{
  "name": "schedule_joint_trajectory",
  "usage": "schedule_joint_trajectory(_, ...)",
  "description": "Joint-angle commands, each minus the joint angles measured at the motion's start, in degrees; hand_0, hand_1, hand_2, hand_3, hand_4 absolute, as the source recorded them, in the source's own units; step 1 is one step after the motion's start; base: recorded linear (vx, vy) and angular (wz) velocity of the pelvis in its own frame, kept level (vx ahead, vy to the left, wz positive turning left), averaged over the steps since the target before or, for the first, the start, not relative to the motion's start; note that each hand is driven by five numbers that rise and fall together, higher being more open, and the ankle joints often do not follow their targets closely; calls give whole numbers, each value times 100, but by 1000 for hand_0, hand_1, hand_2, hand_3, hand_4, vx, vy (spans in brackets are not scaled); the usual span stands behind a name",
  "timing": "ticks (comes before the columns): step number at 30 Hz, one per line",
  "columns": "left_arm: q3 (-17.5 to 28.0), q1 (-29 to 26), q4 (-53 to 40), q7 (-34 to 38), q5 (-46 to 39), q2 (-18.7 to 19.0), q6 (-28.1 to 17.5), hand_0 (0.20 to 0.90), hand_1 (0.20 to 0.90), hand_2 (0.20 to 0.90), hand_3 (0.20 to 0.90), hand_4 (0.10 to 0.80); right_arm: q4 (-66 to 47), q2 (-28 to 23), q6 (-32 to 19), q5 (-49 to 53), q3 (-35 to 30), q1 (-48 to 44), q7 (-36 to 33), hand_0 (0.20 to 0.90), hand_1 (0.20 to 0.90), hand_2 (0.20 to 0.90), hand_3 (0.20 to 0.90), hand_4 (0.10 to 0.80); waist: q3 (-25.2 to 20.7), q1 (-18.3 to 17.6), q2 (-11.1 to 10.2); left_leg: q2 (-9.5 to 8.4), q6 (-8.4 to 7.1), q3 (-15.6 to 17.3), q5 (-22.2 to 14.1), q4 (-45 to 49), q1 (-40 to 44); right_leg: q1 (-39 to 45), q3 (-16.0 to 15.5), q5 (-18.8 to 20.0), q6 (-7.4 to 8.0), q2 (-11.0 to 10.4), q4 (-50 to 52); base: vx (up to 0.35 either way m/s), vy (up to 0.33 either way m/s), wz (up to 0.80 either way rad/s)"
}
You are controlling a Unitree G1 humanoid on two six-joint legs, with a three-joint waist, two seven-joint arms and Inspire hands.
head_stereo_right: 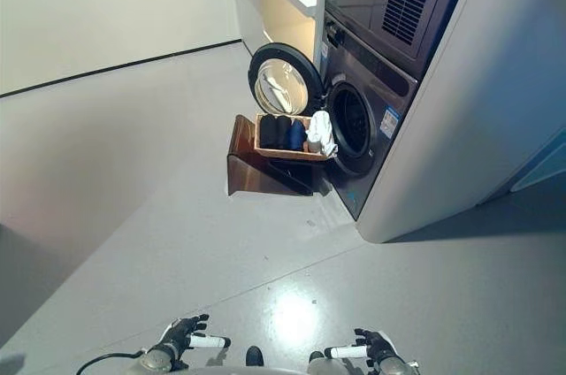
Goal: Pick up the clothes and place them into the washing machine
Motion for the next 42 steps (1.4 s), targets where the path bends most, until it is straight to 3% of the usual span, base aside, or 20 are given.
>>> schedule_joint_trajectory(1, 182, -275, 101, 96, 166, 311, -47, 900, 900, 900, 900, 800, 55, -10, -65, 92, 68, -143, -93, 900, 900, 900, 900, 800, 56, -102, -80, -149, -31, -73, -1399, 809, 398, -755, 84, 1010, 238, -98, 289, 211, 103, -7)
schedule_joint_trajectory(5, 173, -362, 123, 135, 133, 270, -77, 900, 900, 900, 900, 800, 36, -44, -71, 153, 30, -149, -116, 900, 900, 900, 900, 800, 106, -336, -58, -186, -185, -302, -1610, 630, 930, -1090, -83, 1116, 260, -165, -843, 408, 1, -1)
schedule_joint_trajectory(8, 88, -489, 128, 170, 169, 198, -106, 900, 900, 900, 900, 800, 95, -66, -64, 113, 17, -153, -166, 900, 900, 900, 900, 800, 107, -533, -50, -136, -360, -545, -1836, 394, 1507, -1340, -165, 1781, 453, -234, -2406, 521, -104, 43)
schedule_joint_trajectory(9, 56, -569, 87, 203, 135, 184, -120, 900, 900, 900, 900, 800, 145, -68, -44, 121, 18, -147, -167, 900, 900, 900, 900, 800, 71, -667, -2, -10, -502, -716, -1853, 286, 1798, -1513, -2, 1974, 518, -172, -2657, 517, -120, 34)
schedule_joint_trajectory(11, 31, -587, 51, 209, 117, 176, -117, 900, 900, 900, 900, 800, 147, -97, -44, 131, 10, -133, -175, 900, 900, 900, 900, 800, 57, -705, 1, 42, -530, -783, -1892, 242, 1891, -1524, 116, 2013, 502, -121, -2504, 383, -134, 42)
schedule_joint_trajectory(13, -22, -617, 44, 211, 105, 185, -123, 900, 900, 900, 900, 800, 165, -103, -67, 235, -3, -72, -123, 900, 900, 900, 900, 800, -89, -856, 71, 308, -683, -886, -1674, 380, 2092, -1478, 524, 2061, 396, 171, -2349, 517, -270, 100)
schedule_joint_trajectory(16, -119, -580, -23, 226, 92, 93, -73, 900, 900, 900, 900, 800, 144, -127, -75, 174, 103, -36, -103, 900, 900, 900, 900, 800, -214, -793, 121, 614, -1014, -890, -292, 2201, 1350, -1030, 463, 1973, 74, 457, -2276, 512, -389, 59)
schedule_joint_trajectory(17, -160, -617, -123, 233, 51, 81, -76, 900, 900, 900, 900, 800, 19, -192, -108, 225, 149, -94, -112, 900, 900, 900, 900, 800, -149, -630, -17, 459, -1009, -886, 211, 3929, 536, -484, 407, 1736, -218, 502, -2383, 526, -441, 15)
schedule_joint_trajectory(18, -160, -646, -122, 258, 45, 82, -66, 900, 900, 900, 900, 800, -30, -225, -111, 270, 163, -141, -107, 900, 900, 900, 900, 800, -80, -517, -104, 327, -953, -902, 205, 4505, 248, -214, 449, 1637, -315, 517, -2460, 405, -343, 26)
schedule_joint_trajectory(22, -83, -654, 4, 345, -47, 73, -72, 900, 900, 900, 900, 800, -60, -263, -124, 244, 280, -374, -138, 900, 900, 900, 900, 800, 10, -210, -337, 186, -805, -723, 59, 5065, -427, 304, 579, 1353, -439, 500, -2478, 364, -175, -14)
schedule_joint_trajectory(23, 1, -527, 117, 286, -165, 51, -39, 900, 900, 900, 900, 800, -83, -303, -117, 194, 383, -489, -154, 900, 900, 900, 900, 800, 59, 50, -411, 145, -669, -567, -206, 4605, -1163, 667, 765, 1146, -440, 516, -2418, 545, -82, -23)
schedule_joint_trajectory(26, 41, -436, 213, 297, -173, 71, -54, 900, 900, 900, 900, 800, -121, -333, -157, 178, 444, -552, -146, 900, 900, 900, 900, 800, 65, 219, -477, 301, -642, -401, -164, 3662, -1688, 975, 926, 947, -420, 506, -2485, 424, 12, -27)
schedule_joint_trajectory(28, 70, -290, 354, 312, -139, 32, -65, 900, 900, 900, 900, 800, -214, -322, -222, 197, 452, -566, -160, 900, 900, 900, 900, 800, 75, 526, -328, 413, -788, -690, 329, 1334, -1891, 1558, 1173, 580, -372, 644, -2665, 743, 133, -39)
schedule_joint_trajectory(30, 78, -187, 456, 304, -91, 13, -69, 900, 900, 900, 900, 800, -222, -276, -239, 215, 444, -535, -147, 900, 900, 900, 900, 800, 17, 677, -277, 444, -868, -988, 590, 426, -1923, 1899, 1407, 376, -359, 625, -2740, 549, 124, -40)
schedule_joint_trajectory(32, 88, -97, 503, 293, -63, -1, -70, 900, 900, 900, 900, 800, -186, -230, -238, 247, 426, -493, -95, 900, 900, 900, 900, 800, -67, 771, -245, 487, -1000, -1112, 742, 190, -2050, 2144, 1603, 177, -306, 540, -2694, 428, 139, -56)
schedule_joint_trajectory(35, 156, -62, 518, 262, -69, 45, -78, 900, 900, 900, 900, 800, -141, -146, -223, 295, 393, -449, -30, 900, 900, 900, 900, 800, -181, 852, -256, 456, -908, -1189, 863, 397, -1942, 2366, 1761, 23, -243, 373, -2615, 365, 206, -92)
schedule_joint_trajectory(37, 166, -129, 538, 250, -77, 124, -89, 900, 900, 900, 900, 800, -99, -87, -239, 361, 303, -404, -38, 900, 900, 900, 900, 800, -284, 842, -352, 368, -854, -1125, 809, 670, -1939, 2321, 1743, 52, -106, 165, -2284, 470, 268, -76)
schedule_joint_trajectory(38, 144, -168, 372, 264, -83, 235, -107, 900, 900, 900, 900, 800, -144, -103, -258, 459, 120, -382, -93, 900, 900, 900, 900, 800, -358, 796, -451, 155, -667, -971, 521, 880, -1801, 2051, 1763, 620, 119, 28, -1361, 454, 269, -104)
schedule_joint_trajectory(41, 214, -193, 131, 278, -157, 381, -139, 900, 900, 900, 900, 800, -255, -130, -257, 393, 45, -407, -110, 900, 900, 900, 900, 800, -221, 728, -352, 32, -469, -809, 145, 1030, -1473, 1329, 1390, 1460, 354, 186, 135, 312, 242, -49)
schedule_joint_trajectory(42, 215, -194, 131, 278, -157, 379, -139, 900, 900, 900, 900, 800, -255, -132, -256, 392, 45, -408, -110, 900, 900, 900, 900, 800, -232, 735, -336, 51, -473, -809, 152, 1028, -1488, 1314, 1395, 1479, 353, 204, 124, 241, 256, -11)
